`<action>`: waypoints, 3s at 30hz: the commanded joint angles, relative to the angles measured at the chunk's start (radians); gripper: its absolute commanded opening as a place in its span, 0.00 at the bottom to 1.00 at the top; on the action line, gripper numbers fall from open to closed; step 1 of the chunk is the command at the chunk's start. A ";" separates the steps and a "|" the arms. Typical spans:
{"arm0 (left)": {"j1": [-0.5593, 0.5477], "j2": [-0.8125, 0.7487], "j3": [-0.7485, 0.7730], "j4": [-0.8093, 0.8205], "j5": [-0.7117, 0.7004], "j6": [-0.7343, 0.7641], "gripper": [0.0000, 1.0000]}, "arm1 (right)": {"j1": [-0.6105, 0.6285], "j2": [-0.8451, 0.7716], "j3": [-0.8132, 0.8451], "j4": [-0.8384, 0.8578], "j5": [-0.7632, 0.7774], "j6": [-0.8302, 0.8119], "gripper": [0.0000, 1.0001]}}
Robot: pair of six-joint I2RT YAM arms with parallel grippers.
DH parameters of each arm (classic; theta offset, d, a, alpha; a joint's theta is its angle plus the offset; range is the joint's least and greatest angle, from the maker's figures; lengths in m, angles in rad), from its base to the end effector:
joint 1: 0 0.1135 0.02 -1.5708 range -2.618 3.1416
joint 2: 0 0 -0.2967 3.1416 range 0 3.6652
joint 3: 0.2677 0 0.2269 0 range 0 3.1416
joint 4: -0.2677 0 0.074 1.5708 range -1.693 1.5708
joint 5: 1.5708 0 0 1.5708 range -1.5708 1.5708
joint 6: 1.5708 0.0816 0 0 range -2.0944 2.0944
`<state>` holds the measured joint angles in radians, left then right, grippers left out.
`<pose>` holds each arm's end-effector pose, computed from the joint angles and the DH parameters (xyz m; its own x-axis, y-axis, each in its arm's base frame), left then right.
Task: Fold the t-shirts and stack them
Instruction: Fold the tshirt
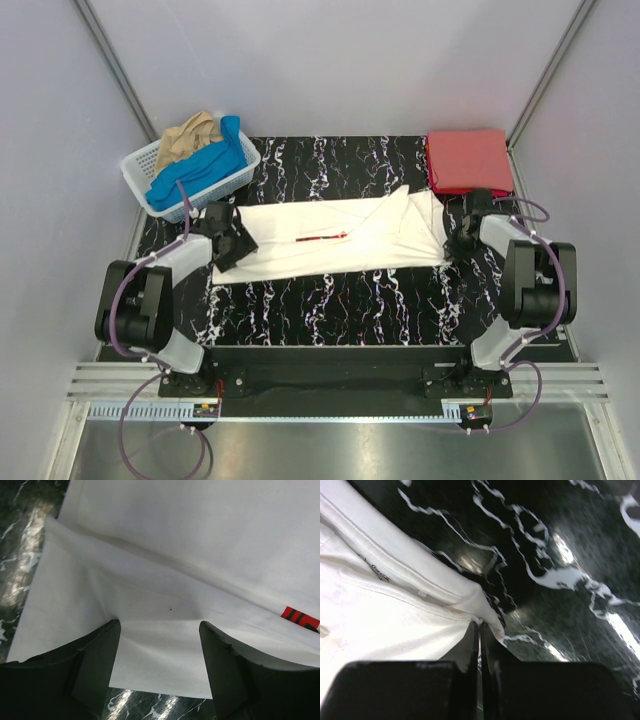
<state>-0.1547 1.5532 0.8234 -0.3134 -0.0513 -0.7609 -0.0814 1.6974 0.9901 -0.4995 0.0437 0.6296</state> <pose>0.2933 -0.0415 0.1746 -0.7068 -0.5868 -0.3952 -0.4957 0.8093 -0.3151 0.3168 -0.0294 0.1659 -0.6958 0.6470 -0.3118 0.6266 0.7590 0.1766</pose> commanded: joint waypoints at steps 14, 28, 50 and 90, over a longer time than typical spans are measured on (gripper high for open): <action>-0.095 -0.281 0.024 -0.181 -0.102 0.093 0.72 | -0.009 -0.402 -0.248 -0.135 0.088 0.035 0.33; -0.506 0.103 0.618 -0.124 0.254 0.260 0.64 | -0.003 0.045 0.455 -0.073 -0.148 -0.039 0.43; -0.779 0.748 1.227 -0.147 0.055 0.827 0.54 | 0.028 0.395 0.679 -0.047 -0.341 -0.131 0.47; -0.809 0.933 1.393 -0.139 -0.028 0.902 0.00 | 0.045 0.515 0.751 -0.045 -0.334 -0.114 0.00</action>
<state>-0.9588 2.5111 2.1784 -0.4835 -0.0280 0.1303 -0.0467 2.2494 1.7130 -0.5533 -0.2802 0.5205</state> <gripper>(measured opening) 0.033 0.011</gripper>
